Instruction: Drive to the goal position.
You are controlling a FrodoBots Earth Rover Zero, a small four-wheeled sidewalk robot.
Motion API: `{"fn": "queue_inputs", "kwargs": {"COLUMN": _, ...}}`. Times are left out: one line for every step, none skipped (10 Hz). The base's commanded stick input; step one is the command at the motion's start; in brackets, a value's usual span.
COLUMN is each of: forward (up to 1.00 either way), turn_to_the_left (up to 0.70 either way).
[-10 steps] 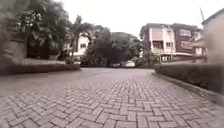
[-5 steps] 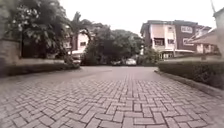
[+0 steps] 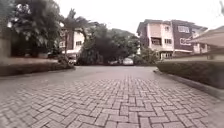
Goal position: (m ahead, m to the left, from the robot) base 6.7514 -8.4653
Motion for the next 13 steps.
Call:
{"fn": "queue_inputs", "kwargs": {"forward": 0.7, "turn_to_the_left": 0.0}}
{"fn": "queue_inputs", "kwargs": {"forward": 0.7, "turn_to_the_left": 0.0}}
{"fn": "queue_inputs", "kwargs": {"forward": 0.7, "turn_to_the_left": 0.0}}
{"fn": "queue_inputs", "kwargs": {"forward": 0.7, "turn_to_the_left": 0.0}}
{"fn": "queue_inputs", "kwargs": {"forward": 0.7, "turn_to_the_left": 0.0}}
{"fn": "queue_inputs", "kwargs": {"forward": 0.7, "turn_to_the_left": 0.0}}
{"fn": "queue_inputs", "kwargs": {"forward": 0.7, "turn_to_the_left": 0.0}}
{"fn": "queue_inputs", "kwargs": {"forward": 0.7, "turn_to_the_left": 0.0}}
{"fn": "queue_inputs", "kwargs": {"forward": 0.7, "turn_to_the_left": 0.0}}
{"fn": "queue_inputs", "kwargs": {"forward": 0.7, "turn_to_the_left": -0.08}}
{"fn": "queue_inputs", "kwargs": {"forward": 0.7, "turn_to_the_left": -0.3}}
{"fn": "queue_inputs", "kwargs": {"forward": 0.7, "turn_to_the_left": -0.35}}
{"fn": "queue_inputs", "kwargs": {"forward": 0.7, "turn_to_the_left": -0.35}}
